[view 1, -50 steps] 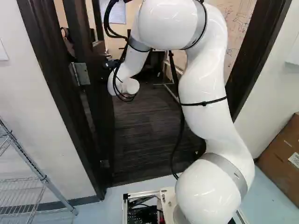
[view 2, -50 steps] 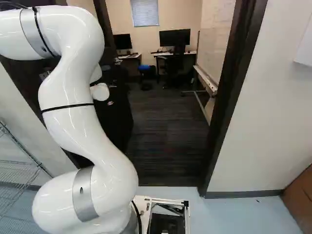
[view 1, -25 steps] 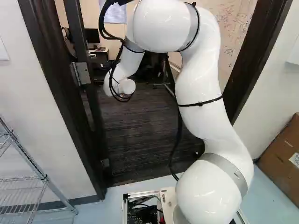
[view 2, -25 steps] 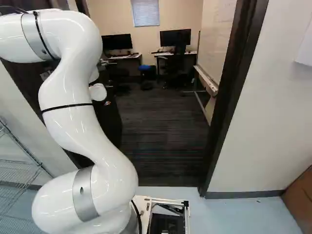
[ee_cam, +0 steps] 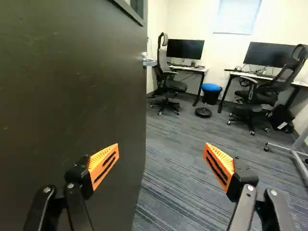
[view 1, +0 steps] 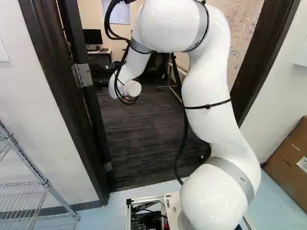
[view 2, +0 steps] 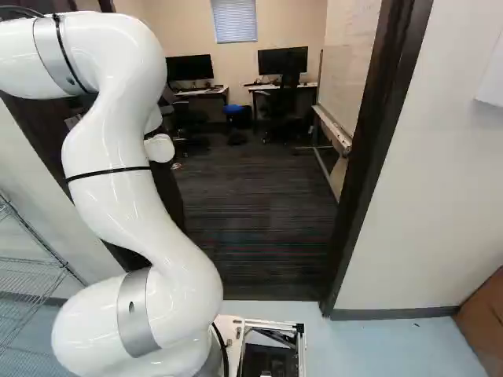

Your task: Open the door and move inside

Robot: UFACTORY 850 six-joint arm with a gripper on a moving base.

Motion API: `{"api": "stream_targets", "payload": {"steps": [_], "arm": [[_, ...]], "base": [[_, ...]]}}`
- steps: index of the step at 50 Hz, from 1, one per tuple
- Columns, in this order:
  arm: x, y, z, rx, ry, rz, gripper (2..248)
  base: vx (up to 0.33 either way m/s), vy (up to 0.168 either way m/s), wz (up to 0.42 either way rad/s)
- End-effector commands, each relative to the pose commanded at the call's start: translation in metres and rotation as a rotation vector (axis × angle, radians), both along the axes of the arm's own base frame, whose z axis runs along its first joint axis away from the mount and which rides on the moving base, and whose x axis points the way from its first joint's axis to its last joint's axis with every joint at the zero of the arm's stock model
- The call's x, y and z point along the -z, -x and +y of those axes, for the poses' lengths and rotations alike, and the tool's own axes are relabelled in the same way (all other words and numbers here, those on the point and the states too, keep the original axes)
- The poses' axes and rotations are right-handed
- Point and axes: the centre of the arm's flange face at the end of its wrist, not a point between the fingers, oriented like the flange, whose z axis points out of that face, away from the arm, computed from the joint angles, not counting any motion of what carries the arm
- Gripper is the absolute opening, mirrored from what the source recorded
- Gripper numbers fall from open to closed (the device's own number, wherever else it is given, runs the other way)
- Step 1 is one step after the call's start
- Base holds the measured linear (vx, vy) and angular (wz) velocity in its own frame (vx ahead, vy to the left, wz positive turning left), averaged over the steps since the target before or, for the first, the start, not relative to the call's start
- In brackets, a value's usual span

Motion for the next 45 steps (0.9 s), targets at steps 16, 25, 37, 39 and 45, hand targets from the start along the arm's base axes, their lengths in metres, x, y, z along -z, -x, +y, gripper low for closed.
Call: {"api": "stream_targets", "payload": {"steps": [16, 25, 37, 39, 45], "arm": [[-0.002, 0.003, -0.027, 0.036, 0.004, 0.009, 247], [-0.003, 0.005, -0.042, 0.058, 0.006, 0.014, 247], [-0.004, 0.008, -0.062, 0.086, 0.009, 0.019, 247], [-0.005, 0.008, -0.065, 0.091, 0.009, 0.02, 247], [-0.005, 0.009, -0.075, 0.106, 0.01, 0.023, 247]], "base": [[0.0, 0.0, 0.0], [0.0, 0.0, 0.0], [0.0, 0.0, 0.0], [0.0, 0.0, 0.0], [0.0, 0.0, 0.0]]}}
